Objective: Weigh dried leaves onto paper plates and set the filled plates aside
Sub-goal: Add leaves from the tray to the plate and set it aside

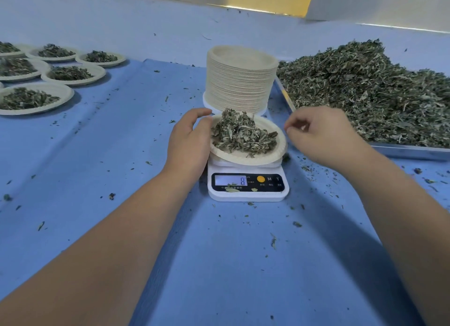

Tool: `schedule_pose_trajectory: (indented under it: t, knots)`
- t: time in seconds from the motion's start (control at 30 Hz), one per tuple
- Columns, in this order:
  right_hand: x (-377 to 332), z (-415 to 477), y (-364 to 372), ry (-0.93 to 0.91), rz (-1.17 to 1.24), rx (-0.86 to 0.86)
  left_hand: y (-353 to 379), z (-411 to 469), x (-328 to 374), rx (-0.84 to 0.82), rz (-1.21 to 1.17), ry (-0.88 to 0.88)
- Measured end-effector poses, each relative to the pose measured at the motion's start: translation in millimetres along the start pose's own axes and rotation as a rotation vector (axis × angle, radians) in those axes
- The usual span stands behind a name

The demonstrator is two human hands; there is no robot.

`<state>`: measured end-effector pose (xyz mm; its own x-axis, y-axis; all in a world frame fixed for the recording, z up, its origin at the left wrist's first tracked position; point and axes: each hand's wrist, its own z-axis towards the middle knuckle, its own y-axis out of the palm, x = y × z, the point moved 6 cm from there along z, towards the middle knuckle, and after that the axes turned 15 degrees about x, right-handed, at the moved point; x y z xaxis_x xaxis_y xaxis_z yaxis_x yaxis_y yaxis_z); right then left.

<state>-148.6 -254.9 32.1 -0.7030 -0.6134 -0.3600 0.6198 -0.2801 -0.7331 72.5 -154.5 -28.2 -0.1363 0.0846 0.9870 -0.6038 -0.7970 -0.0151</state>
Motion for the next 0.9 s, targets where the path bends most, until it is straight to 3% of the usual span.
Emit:
schedule_pose_trajectory:
  t: [0.2,0.3,0.53,0.73,0.83,0.9]
  knots:
    - [25,-21,30,0.036,-0.225,-0.255,-3,0,1,0.036,-0.005,0.004]
    - [22,-24,34,-0.032,-0.266,-0.291,-3,1,-1,0.038,-0.016,-0.006]
    - [20,-21,27,-0.060,-0.262,-0.205,2,-3,2,-0.052,0.013,0.066]
    - [27,-8,-15,0.021,-0.092,0.267,6,-4,1,-0.096,0.016,0.093]
    - [47,-7,-9,0.088,-0.273,0.161,5,-3,1,-0.082,0.010,0.077]
    - [54,-10,-4,0.131,-0.269,0.092,4,-3,1,-0.062,0.004,0.063]
